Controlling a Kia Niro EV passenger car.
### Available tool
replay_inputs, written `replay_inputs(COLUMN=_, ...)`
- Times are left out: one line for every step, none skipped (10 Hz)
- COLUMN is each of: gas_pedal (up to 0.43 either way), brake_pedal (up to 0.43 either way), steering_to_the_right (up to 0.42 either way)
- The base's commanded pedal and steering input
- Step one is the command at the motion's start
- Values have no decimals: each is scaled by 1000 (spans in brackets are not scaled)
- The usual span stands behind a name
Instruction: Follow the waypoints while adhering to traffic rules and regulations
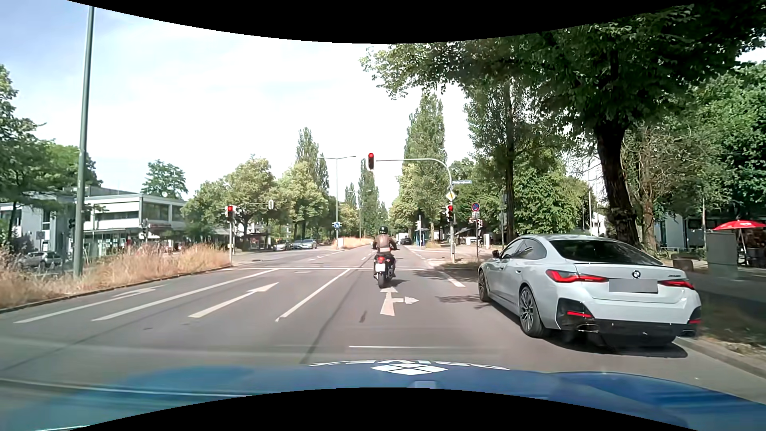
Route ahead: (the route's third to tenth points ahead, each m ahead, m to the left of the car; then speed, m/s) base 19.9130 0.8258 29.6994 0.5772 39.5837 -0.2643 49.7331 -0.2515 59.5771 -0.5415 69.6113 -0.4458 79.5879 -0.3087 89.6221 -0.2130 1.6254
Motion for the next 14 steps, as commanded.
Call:
replay_inputs(gas_pedal=0, brake_pedal=0, steering_to_the_right=-8)
replay_inputs(gas_pedal=0, brake_pedal=0, steering_to_the_right=-6)
replay_inputs(gas_pedal=0, brake_pedal=0, steering_to_the_right=-6)
replay_inputs(gas_pedal=0, brake_pedal=0, steering_to_the_right=-6)
replay_inputs(gas_pedal=0, brake_pedal=0, steering_to_the_right=-5)
replay_inputs(gas_pedal=0, brake_pedal=0, steering_to_the_right=-6)
replay_inputs(gas_pedal=0, brake_pedal=0, steering_to_the_right=-5)
replay_inputs(gas_pedal=0, brake_pedal=0, steering_to_the_right=-1)
replay_inputs(gas_pedal=0, brake_pedal=0, steering_to_the_right=0)
replay_inputs(gas_pedal=0, brake_pedal=0, steering_to_the_right=0)
replay_inputs(gas_pedal=0, brake_pedal=0, steering_to_the_right=-2)
replay_inputs(gas_pedal=0, brake_pedal=0, steering_to_the_right=-2)
replay_inputs(gas_pedal=0, brake_pedal=0, steering_to_the_right=-2)
replay_inputs(gas_pedal=0, brake_pedal=0, steering_to_the_right=-2)
